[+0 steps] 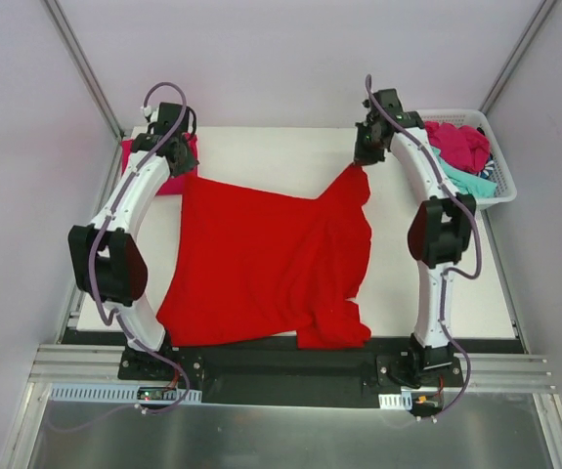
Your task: Fold and stack the t-shirts
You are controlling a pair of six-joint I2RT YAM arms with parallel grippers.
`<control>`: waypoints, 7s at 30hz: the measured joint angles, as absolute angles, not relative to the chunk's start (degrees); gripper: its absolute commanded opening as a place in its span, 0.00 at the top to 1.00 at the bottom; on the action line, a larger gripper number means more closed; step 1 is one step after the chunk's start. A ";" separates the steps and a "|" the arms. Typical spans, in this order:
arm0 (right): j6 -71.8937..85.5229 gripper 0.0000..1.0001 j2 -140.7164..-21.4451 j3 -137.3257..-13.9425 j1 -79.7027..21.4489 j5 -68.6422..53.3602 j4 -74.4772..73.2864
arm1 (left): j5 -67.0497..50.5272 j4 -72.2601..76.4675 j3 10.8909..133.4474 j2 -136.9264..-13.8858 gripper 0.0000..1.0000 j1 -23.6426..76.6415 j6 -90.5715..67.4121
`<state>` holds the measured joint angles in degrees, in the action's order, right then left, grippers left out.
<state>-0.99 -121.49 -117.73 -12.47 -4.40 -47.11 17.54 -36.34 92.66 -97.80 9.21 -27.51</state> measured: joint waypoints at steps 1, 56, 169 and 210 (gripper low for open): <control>-1.19 0.99 -125.01 -123.07 -12.84 -4.71 -47.77 | 17.28 -36.29 93.65 -99.13 1.00 8.75 -27.44; -1.13 0.48 -99.92 -91.00 -21.28 -12.71 -44.14 | 11.07 -39.05 89.41 -90.72 0.01 16.34 -26.46; 2.59 0.48 -119.39 -97.19 -37.76 13.23 -57.89 | 20.47 -51.40 87.20 -87.35 0.01 19.20 -28.95; -1.41 0.47 -129.14 -112.81 -24.40 21.80 -67.35 | 22.13 -49.34 100.01 -112.31 0.01 20.71 -27.94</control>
<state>-1.41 -129.14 -112.81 -24.40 21.80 -67.35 22.13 -49.34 100.01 -112.31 20.71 -27.94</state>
